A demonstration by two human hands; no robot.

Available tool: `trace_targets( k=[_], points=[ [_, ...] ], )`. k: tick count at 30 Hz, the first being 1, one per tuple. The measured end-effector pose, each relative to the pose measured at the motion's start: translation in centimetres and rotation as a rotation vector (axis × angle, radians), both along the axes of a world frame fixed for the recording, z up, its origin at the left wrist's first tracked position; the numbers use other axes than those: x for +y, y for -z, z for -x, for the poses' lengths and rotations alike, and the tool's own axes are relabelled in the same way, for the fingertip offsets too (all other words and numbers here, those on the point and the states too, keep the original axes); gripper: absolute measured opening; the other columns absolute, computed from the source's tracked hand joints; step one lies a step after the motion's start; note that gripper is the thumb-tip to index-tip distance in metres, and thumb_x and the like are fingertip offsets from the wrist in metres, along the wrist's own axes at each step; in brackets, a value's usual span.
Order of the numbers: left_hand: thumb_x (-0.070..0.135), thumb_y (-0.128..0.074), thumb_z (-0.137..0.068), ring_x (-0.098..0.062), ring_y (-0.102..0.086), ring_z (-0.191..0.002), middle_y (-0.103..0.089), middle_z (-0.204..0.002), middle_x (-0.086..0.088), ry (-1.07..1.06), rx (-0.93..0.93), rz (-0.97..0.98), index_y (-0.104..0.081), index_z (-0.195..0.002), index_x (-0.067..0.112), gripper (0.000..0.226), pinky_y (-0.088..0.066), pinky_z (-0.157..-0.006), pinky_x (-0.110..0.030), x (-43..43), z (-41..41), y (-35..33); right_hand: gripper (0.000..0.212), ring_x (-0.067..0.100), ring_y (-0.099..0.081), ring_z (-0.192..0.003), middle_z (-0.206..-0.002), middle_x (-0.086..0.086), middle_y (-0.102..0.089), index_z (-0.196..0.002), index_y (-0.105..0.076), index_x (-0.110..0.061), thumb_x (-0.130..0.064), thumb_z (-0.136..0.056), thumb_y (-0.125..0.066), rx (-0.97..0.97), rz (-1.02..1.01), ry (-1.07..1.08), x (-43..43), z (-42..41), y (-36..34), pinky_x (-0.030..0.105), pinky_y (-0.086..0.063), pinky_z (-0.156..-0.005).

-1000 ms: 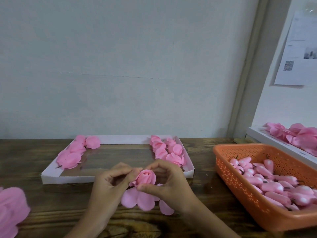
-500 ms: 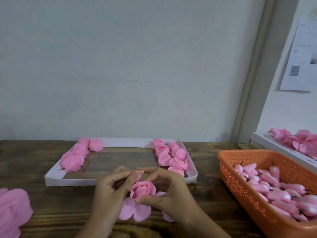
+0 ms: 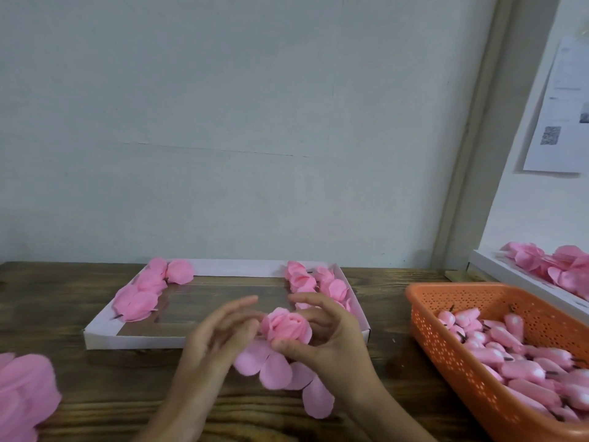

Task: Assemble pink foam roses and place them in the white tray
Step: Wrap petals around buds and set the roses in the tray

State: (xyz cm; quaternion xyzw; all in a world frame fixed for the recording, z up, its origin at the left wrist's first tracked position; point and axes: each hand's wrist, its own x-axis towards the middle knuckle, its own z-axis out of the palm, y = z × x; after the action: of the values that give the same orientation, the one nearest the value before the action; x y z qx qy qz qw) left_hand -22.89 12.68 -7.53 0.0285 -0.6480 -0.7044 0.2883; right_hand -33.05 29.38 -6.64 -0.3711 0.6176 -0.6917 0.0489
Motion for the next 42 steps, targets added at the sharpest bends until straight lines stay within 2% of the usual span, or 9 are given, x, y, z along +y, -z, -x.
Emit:
trace_targets(
  k=[3,7,12,16,20,24,29,34,42],
  points=[
    [0.014,-0.091,-0.073,-0.024,-0.076,-0.096,-0.080,-0.101,-0.013,0.046,-0.103,0.022,-0.083,-0.100,0.014,0.029,-0.059,-0.078,-0.026,-0.2,0.5,0.4,0.037,0.024,-0.078,-0.097,-0.102,0.007,-0.080,-0.103,-0.079,-0.019,0.003,-0.075,-0.090,-0.023,0.038,0.018,0.2,0.5,-0.1,0.031,-0.062,-0.081],
    [0.001,-0.076,-0.079,-0.034,-0.063,-0.077,-0.074,-0.092,-0.034,0.020,-0.137,-0.218,-0.082,-0.087,-0.003,0.011,-0.059,-0.060,-0.028,-0.1,0.8,0.7,0.026,0.023,-0.075,-0.092,-0.099,0.012,-0.079,-0.096,-0.079,-0.014,0.002,-0.077,-0.087,-0.101,0.052,-0.063,0.3,0.8,-0.2,0.033,-0.060,-0.080],
    [0.012,-0.080,-0.070,-0.034,-0.073,-0.080,-0.076,-0.094,-0.030,-0.016,-0.134,-0.279,-0.081,-0.087,-0.004,0.024,-0.064,-0.065,-0.033,0.0,0.9,0.8,0.024,0.017,-0.075,-0.084,-0.092,0.006,-0.078,-0.098,-0.075,-0.013,0.001,-0.082,-0.085,-0.080,-0.014,-0.197,0.6,0.4,-0.1,0.028,-0.060,-0.075],
    [0.023,-0.082,-0.066,-0.031,-0.077,-0.085,-0.079,-0.091,-0.020,-0.067,-0.094,-0.165,-0.083,-0.086,0.009,0.025,-0.064,-0.073,-0.037,0.3,0.4,0.7,0.027,0.021,-0.075,-0.090,-0.098,0.008,-0.079,-0.103,-0.073,-0.004,-0.003,-0.081,-0.087,-0.015,-0.078,-0.187,0.4,0.3,-0.2,0.030,-0.060,-0.079],
    [0.005,-0.081,-0.075,-0.015,-0.076,-0.073,-0.080,-0.079,-0.009,-0.176,0.030,0.042,-0.084,-0.077,0.021,0.016,-0.059,-0.063,-0.020,1.1,0.1,0.4,0.029,0.027,-0.076,-0.100,-0.105,0.008,-0.079,-0.101,-0.073,-0.010,-0.015,-0.080,-0.091,0.048,-0.128,-0.140,0.1,-0.3,-0.4,0.039,-0.061,-0.084],
    [0.014,-0.077,-0.072,-0.023,-0.073,-0.071,-0.076,-0.075,-0.013,-0.196,0.152,0.142,-0.084,-0.074,0.016,0.007,-0.059,-0.063,-0.026,1.5,-0.1,-0.2,0.031,0.029,-0.076,-0.094,-0.100,0.005,-0.080,-0.099,-0.070,-0.009,-0.019,-0.079,-0.091,0.103,-0.164,-0.094,-0.2,-0.9,-0.6,0.056,-0.060,-0.086],
    [0.023,-0.064,-0.089,-0.019,-0.071,-0.076,-0.074,-0.079,-0.010,-0.198,0.173,0.242,-0.083,-0.075,0.021,0.023,-0.057,-0.066,-0.029,1.4,-0.2,0.2,0.026,0.028,-0.076,-0.089,-0.094,0.003,-0.079,-0.094,-0.069,-0.015,-0.017,-0.079,-0.090,0.097,-0.140,-0.037,-0.3,-1.3,-0.6,0.048,-0.061,-0.080],
    [0.032,-0.060,-0.090,-0.022,-0.078,-0.093,-0.082,-0.094,-0.008,-0.157,0.080,0.055,-0.085,-0.093,0.027,0.026,-0.062,-0.082,-0.029,0.8,0.2,0.2,0.027,0.025,-0.076,-0.090,-0.095,0.003,-0.079,-0.099,-0.070,-0.012,-0.014,-0.080,-0.089,0.060,-0.147,-0.041,0.0,-1.2,-0.8,0.040,-0.062,-0.080],
    [0.035,-0.068,-0.082,-0.025,-0.077,-0.082,-0.078,-0.090,-0.013,-0.151,-0.003,-0.260,-0.080,-0.080,0.015,0.024,-0.062,-0.069,-0.035,2.7,0.6,1.1,0.022,0.021,-0.076,-0.099,-0.101,0.009,-0.080,-0.090,-0.072,-0.014,-0.002,-0.078,-0.086,0.013,-0.202,-0.112,-1.8,-3.8,1.2,0.046,-0.060,-0.092]
  ],
)
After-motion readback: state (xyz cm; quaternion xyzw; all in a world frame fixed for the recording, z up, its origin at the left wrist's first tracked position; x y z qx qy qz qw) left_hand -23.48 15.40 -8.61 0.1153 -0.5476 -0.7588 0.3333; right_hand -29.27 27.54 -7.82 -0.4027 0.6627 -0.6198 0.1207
